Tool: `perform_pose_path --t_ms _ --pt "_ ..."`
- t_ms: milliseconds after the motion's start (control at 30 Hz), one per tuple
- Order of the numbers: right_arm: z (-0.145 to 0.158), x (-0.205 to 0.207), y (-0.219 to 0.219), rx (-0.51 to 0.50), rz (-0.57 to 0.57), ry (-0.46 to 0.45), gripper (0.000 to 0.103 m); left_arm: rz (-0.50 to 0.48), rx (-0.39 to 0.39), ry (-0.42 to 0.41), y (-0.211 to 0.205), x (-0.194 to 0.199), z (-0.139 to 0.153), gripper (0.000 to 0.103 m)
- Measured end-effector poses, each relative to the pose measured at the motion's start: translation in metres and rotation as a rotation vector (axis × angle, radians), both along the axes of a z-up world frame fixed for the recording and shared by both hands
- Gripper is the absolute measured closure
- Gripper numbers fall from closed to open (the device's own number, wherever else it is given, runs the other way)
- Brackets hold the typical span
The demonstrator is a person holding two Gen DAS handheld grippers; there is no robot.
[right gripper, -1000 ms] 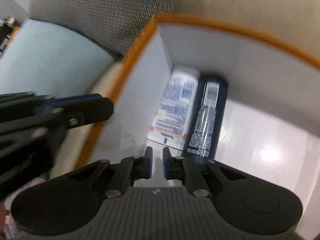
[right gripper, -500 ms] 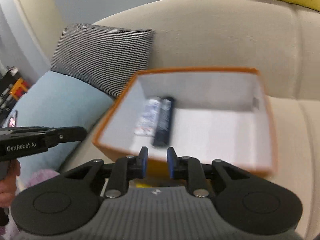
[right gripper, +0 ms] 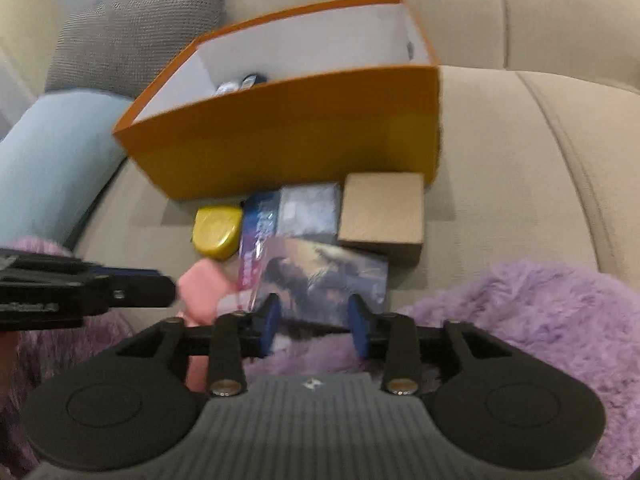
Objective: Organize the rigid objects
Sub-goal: 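Move both tools back to the items in front of the box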
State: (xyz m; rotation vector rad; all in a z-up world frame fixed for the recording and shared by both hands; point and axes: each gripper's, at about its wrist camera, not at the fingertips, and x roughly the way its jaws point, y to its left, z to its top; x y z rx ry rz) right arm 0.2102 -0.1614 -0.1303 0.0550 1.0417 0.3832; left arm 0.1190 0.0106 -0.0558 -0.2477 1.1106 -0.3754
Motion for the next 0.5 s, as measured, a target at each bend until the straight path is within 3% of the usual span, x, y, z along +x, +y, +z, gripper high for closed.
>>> perform_pose_path --t_ms 233,367,500 --pt "-0.003 -0.011 0.015 -0.106 0.11 -0.019 0.045 -0.01 0.041 0.015 -0.003 -0.003 -0.008 0.077" --pt "-0.012 -0.008 0.03 -0.188 0.148 -0.04 0.031 0.001 0.056 0.013 -0.003 0.001 -0.01 0.077" --pt "-0.016 0.001 0.032 -0.183 0.133 -0.046 0.021 0.006 0.053 0.016 -0.001 0.002 -0.011 0.076"
